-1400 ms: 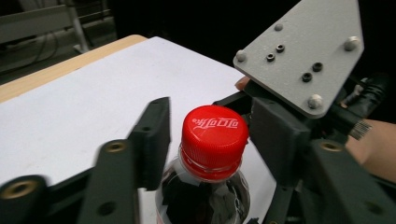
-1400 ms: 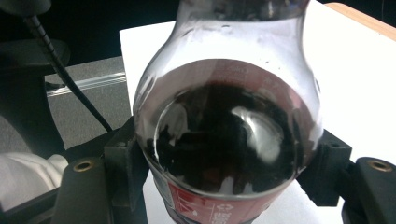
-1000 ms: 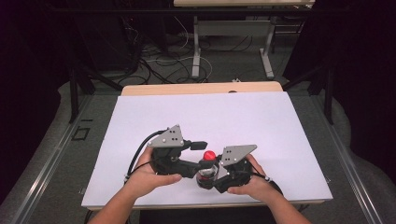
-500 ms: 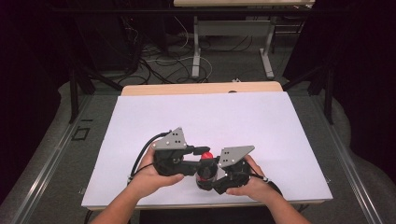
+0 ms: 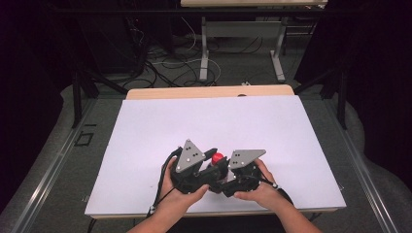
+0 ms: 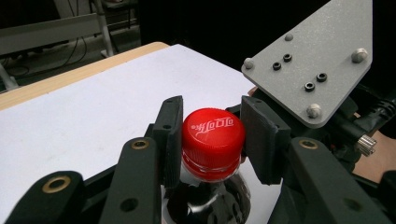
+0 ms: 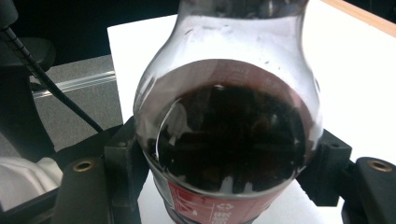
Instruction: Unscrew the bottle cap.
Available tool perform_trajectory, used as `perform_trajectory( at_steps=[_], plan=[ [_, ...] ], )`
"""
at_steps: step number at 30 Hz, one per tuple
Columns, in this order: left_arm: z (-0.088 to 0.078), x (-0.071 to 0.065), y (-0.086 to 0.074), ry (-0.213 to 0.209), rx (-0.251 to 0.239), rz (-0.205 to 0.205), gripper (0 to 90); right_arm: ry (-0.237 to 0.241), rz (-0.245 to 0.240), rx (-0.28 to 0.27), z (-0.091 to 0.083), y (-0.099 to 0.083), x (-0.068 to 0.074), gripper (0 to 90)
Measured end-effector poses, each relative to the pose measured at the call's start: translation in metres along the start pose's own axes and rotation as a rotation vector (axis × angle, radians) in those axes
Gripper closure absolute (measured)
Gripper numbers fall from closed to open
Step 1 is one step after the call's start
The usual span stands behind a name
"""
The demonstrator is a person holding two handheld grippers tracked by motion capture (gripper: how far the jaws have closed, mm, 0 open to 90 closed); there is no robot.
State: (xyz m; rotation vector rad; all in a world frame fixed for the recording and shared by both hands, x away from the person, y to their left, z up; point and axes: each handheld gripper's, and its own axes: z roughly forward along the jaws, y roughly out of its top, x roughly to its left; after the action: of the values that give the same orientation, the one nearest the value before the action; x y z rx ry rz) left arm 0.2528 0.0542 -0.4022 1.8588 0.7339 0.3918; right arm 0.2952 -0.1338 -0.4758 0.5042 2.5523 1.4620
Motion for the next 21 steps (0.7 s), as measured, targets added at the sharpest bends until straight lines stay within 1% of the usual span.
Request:
perform_trajectory(
  at_steps=[2, 3, 4, 5, 6, 7, 8, 9, 10, 11, 12, 13, 14, 15, 16, 17, 18, 20, 21],
  plan=[
    [0.000, 0.001, 0.001, -0.010, 0.010, 0.008, 60.9, 0.003, 0.001, 0.005, -0.001, 0.000, 0.000, 29.1],
    [0.000, 0.001, 0.002, -0.019, 0.012, 0.007, 60.6, 0.002, -0.001, -0.002, -0.001, 0.000, 0.000, 29.1],
    [-0.001, 0.002, 0.003, -0.028, 0.018, 0.012, 59.2, 0.012, -0.001, 0.006, -0.002, 0.000, 0.000, 29.1],
    [-0.002, 0.004, 0.004, -0.045, 0.022, 0.018, 54.5, 0.006, 0.005, -0.009, -0.001, 0.000, 0.000, 29.1],
    [-0.003, 0.005, 0.005, -0.066, 0.018, 0.015, 50.1, 0.012, 0.003, 0.001, -0.002, 0.000, 0.000, 29.1],
    [-0.005, 0.006, 0.006, -0.083, 0.012, 0.021, 46.5, 0.012, 0.009, -0.006, -0.002, 0.000, 0.000, 29.1],
    [-0.006, 0.008, 0.008, -0.090, 0.010, 0.025, 44.4, 0.013, 0.005, -0.011, -0.002, 0.000, -0.001, 29.1],
    [-0.007, 0.011, 0.009, -0.114, 0.008, 0.036, 43.3, 0.017, 0.008, -0.006, -0.002, 0.000, -0.001, 29.1],
    [-0.008, 0.015, 0.011, -0.155, 0.004, 0.043, 42.0, 0.025, 0.002, -0.014, -0.003, 0.000, -0.001, 29.1],
    [-0.008, 0.020, 0.013, -0.195, 0.009, 0.043, 41.9, 0.044, 0.006, -0.004, -0.004, 0.000, 0.000, 29.1],
    [-0.008, 0.025, 0.015, -0.232, 0.022, 0.046, 41.9, 0.048, 0.000, -0.017, -0.004, 0.000, 0.000, 29.1],
    [-0.006, 0.031, 0.016, -0.295, 0.048, 0.060, 41.8, 0.052, -0.009, -0.014, -0.004, 0.001, 0.001, 29.1],
    [-0.005, 0.036, 0.017, -0.342, 0.066, 0.077, 41.7, 0.058, -0.012, -0.011, -0.004, 0.001, 0.002, 29.1],
    [-0.004, 0.039, 0.017, -0.372, 0.073, 0.075, 41.5, 0.064, -0.021, -0.017, -0.004, 0.002, 0.003, 29.1],
    [-0.004, 0.042, 0.017, -0.405, 0.083, 0.088, 41.3, 0.062, -0.025, -0.022, -0.004, 0.002, 0.003, 29.1],
    [-0.004, 0.044, 0.017, -0.432, 0.084, 0.110, 41.4, 0.067, -0.028, -0.019, -0.004, 0.002, 0.004, 29.1],
    [-0.004, 0.045, 0.017, -0.444, 0.077, 0.130, 41.4, 0.070, -0.034, -0.022, -0.003, 0.002, 0.004, 29.1],
    [-0.004, 0.048, 0.016, -0.498, 0.078, 0.124, 43.9, 0.070, -0.040, -0.019, -0.002, 0.002, 0.005, 29.1],
    [-0.004, 0.048, 0.015, -0.505, 0.078, 0.128, 44.7, 0.076, -0.051, -0.013, -0.002, 0.002, 0.005, 29.1]
  ],
)
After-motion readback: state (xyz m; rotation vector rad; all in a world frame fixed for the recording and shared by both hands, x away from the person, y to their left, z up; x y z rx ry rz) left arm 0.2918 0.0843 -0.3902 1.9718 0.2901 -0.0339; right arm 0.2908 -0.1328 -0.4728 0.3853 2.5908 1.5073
